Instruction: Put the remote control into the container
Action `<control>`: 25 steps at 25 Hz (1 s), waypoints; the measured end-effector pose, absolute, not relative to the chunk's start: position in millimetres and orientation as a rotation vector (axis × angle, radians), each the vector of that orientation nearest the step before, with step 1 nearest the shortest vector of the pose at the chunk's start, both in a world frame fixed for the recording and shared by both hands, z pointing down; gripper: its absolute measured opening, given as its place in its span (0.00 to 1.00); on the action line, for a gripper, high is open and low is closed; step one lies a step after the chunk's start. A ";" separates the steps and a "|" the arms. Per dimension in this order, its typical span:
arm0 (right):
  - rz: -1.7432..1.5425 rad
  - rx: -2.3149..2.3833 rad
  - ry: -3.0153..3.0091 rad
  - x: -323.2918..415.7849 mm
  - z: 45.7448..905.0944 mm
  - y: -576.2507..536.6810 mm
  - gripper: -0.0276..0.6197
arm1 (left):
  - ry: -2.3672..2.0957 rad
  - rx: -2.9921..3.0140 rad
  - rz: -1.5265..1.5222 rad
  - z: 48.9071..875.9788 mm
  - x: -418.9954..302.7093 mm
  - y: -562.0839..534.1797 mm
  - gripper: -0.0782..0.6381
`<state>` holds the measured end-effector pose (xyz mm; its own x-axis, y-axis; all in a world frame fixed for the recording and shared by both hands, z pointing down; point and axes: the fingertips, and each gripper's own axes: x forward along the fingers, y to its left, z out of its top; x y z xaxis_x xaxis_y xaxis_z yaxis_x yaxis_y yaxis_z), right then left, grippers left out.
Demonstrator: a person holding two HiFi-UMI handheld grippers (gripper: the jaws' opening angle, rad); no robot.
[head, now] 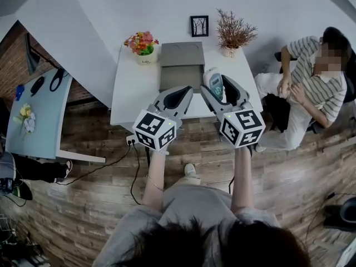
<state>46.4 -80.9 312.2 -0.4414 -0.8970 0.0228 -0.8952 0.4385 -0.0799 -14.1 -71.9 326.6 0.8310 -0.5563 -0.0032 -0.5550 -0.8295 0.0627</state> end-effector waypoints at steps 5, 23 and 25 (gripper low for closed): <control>-0.149 -1.641 2.688 40.5 324.1 -113.2 0.49 | -0.918 2.932 -0.033 331.5 -22.5 -104.4 0.11; -0.231 -1.523 2.817 36.0 350.1 -215.0 0.49 | -1.000 2.826 0.031 363.0 -23.0 -193.4 0.11; -0.235 -1.499 2.848 33.0 353.6 -229.3 0.49 | -1.022 2.806 0.032 366.1 -25.7 -205.5 0.11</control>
